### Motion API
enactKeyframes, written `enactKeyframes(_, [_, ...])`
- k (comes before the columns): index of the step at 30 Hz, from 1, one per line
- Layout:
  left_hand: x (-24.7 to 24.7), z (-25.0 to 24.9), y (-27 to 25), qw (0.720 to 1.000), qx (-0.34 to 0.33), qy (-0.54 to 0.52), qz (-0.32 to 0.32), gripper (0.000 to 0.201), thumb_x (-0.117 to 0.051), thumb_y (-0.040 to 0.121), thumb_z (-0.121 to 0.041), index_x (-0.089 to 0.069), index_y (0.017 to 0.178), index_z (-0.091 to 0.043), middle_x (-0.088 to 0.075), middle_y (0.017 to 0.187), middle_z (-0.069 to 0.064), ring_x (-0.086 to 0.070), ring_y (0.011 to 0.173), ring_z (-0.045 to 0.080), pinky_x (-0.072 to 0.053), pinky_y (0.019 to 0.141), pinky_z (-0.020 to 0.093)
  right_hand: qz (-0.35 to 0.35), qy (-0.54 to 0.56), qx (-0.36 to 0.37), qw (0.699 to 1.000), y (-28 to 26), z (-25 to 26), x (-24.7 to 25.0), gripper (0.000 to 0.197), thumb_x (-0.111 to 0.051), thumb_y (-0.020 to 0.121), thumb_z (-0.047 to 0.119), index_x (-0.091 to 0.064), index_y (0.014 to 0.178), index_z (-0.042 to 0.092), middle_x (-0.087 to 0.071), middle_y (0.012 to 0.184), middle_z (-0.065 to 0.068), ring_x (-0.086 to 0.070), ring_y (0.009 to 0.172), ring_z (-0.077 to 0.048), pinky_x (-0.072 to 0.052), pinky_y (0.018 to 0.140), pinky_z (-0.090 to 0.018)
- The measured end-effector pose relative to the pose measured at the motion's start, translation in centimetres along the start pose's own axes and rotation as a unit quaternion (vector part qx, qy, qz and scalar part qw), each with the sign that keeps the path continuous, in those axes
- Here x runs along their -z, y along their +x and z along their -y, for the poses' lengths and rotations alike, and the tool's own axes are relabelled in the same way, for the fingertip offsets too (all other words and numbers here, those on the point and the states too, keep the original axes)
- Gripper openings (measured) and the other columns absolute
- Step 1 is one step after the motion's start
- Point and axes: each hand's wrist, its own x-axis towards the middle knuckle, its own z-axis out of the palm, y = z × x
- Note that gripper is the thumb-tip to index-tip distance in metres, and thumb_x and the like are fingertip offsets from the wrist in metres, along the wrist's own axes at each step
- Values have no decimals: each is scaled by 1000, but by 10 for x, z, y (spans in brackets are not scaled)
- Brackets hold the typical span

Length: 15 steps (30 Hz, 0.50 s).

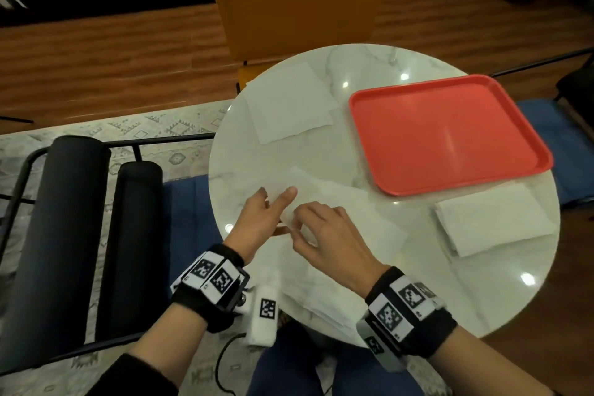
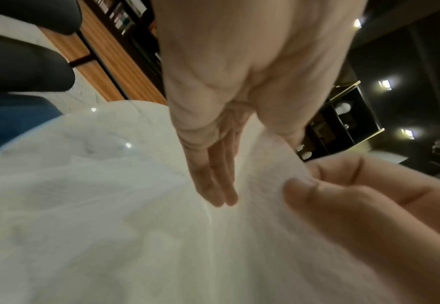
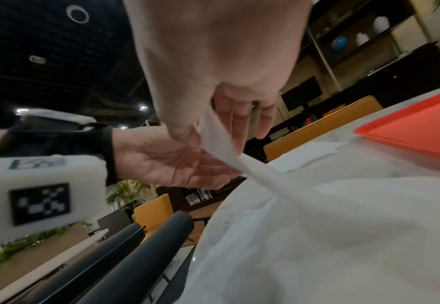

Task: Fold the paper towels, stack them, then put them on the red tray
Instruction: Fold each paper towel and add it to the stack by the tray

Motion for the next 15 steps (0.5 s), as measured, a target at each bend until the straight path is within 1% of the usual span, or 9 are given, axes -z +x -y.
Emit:
enactKeyframes(1, [2, -3, 1, 1000, -18, 10, -18, 43, -65, 86, -37, -57, 116, -7, -69, 106, 10, -68, 97, 26, -57, 84, 47, 27, 20, 8, 999, -2, 1, 1, 18, -46, 91, 36, -56, 97, 23, -58, 103, 11, -56, 91, -11, -41, 84, -32])
enactKeyframes(3, [8, -7, 3, 998, -34, 43, -30, 32, -66, 81, -30, -64, 106, -10, -71, 102, 12, -69, 95, 26, -54, 87, 52, 47, 77, -19, 996, -3, -3, 9, 26, -47, 94, 45, -55, 112, 28, -55, 118, 15, -53, 106, -6, -37, 94, -30])
enactKeyframes(5, [12, -15, -1, 997, -53, 59, 0, 16, -65, 86, -23, -67, 100, -15, -72, 101, 9, -69, 94, 23, -53, 90, 49, -7, 160, -107, 981, 0, -16, 19, 36, -52, 92, 48, -50, 124, 30, -52, 125, 16, -52, 111, -5, -41, 94, -29])
enactKeyframes(6, [12, -19, -5, 996, -58, 64, 26, 14, -62, 89, -18, -68, 102, -16, -73, 102, 6, -69, 94, 22, -53, 92, 46, -39, 209, -167, 963, 3, -27, 25, 43, -55, 90, 48, -47, 129, 30, -50, 128, 16, -51, 112, -6, -43, 91, -27])
enactKeyframes(8, [15, -28, -12, 994, -58, 64, 71, 19, -59, 91, -16, -67, 107, -11, -73, 104, 6, -69, 96, 22, -52, 93, 45, -67, 317, -277, 905, 9, -46, 34, 60, -59, 85, 54, -38, 137, 32, -46, 137, 10, -49, 118, -9, -41, 87, -24])
enactKeyframes(10, [17, -35, -19, 992, -59, 39, 106, 21, -61, 90, -14, -66, 109, -6, -72, 106, 10, -69, 98, 25, -51, 94, 45, -35, 389, -333, 858, 11, -61, 38, 84, -59, 73, 70, -30, 143, 33, -42, 143, 4, -44, 124, -11, -36, 91, -27])
enactKeyframes(12, [18, -41, -23, 990, -54, -2, 130, 24, -64, 84, -13, -67, 106, -5, -71, 108, 13, -68, 100, 28, -52, 93, 43, 19, 436, -348, 830, 11, -71, 37, 105, -57, 56, 84, -28, 144, 35, -48, 141, 5, -47, 126, -11, -34, 102, -37])
enactKeyframes(14, [20, -43, -23, 988, -44, -50, 141, 26, -63, 78, -12, -68, 103, -6, -70, 108, 14, -68, 98, 28, -52, 90, 41, 64, 493, -344, 797, 9, -75, 32, 92, -57, 60, 80, -35, 137, 36, -61, 128, 5, -56, 119, -12, -34, 107, -47])
enactKeyframes(15, [21, -43, -21, 987, -33, -74, 141, 26, -63, 76, -11, -68, 101, -7, -70, 106, 13, -68, 96, 27, -53, 89, 39, 79, 525, -340, 777, 8, -76, 30, 82, -58, 64, 73, -43, 133, 32, -66, 122, 2, -60, 114, -14, -37, 105, -47])
